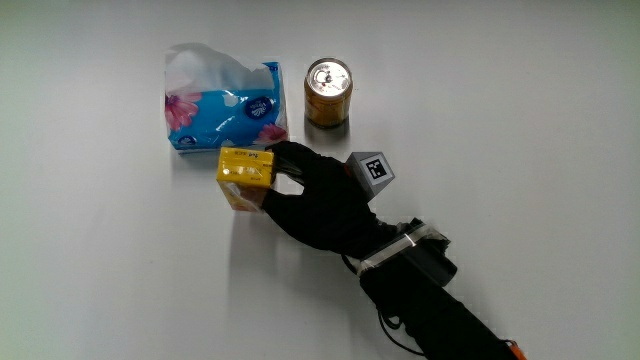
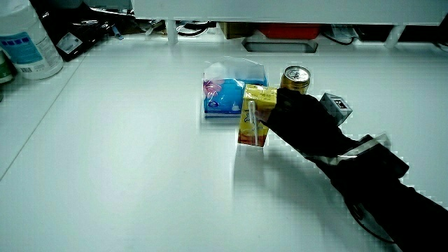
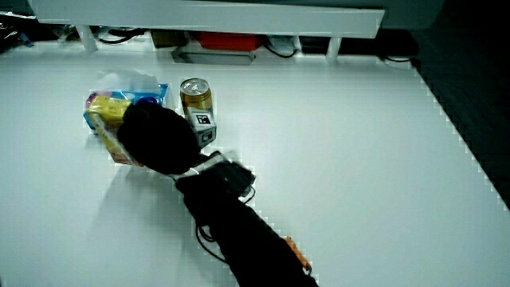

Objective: Pick ice redtea

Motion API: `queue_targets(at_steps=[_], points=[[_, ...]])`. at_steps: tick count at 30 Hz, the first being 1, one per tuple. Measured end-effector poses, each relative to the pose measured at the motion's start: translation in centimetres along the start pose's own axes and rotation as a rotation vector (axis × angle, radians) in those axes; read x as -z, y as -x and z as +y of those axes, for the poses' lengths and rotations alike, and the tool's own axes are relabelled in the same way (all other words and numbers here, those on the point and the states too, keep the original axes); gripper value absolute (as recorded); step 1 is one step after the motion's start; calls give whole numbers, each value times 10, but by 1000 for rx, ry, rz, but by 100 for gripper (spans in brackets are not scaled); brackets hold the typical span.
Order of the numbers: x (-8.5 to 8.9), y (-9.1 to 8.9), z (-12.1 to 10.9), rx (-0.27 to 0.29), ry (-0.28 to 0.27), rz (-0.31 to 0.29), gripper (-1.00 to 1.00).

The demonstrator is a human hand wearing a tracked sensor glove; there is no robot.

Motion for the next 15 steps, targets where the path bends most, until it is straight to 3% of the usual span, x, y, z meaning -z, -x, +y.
queue_targets(at_steps=[6,7,8,12,15], points=[[-5,-25,0,54,-52,-3,0],[-5,-26,-2,68,-65,51,0],[-8,-30,-1,66,-62,56,0],[-5,-24,3,84,-50,9,0],[-5,-25,2,91,-59,8,0]])
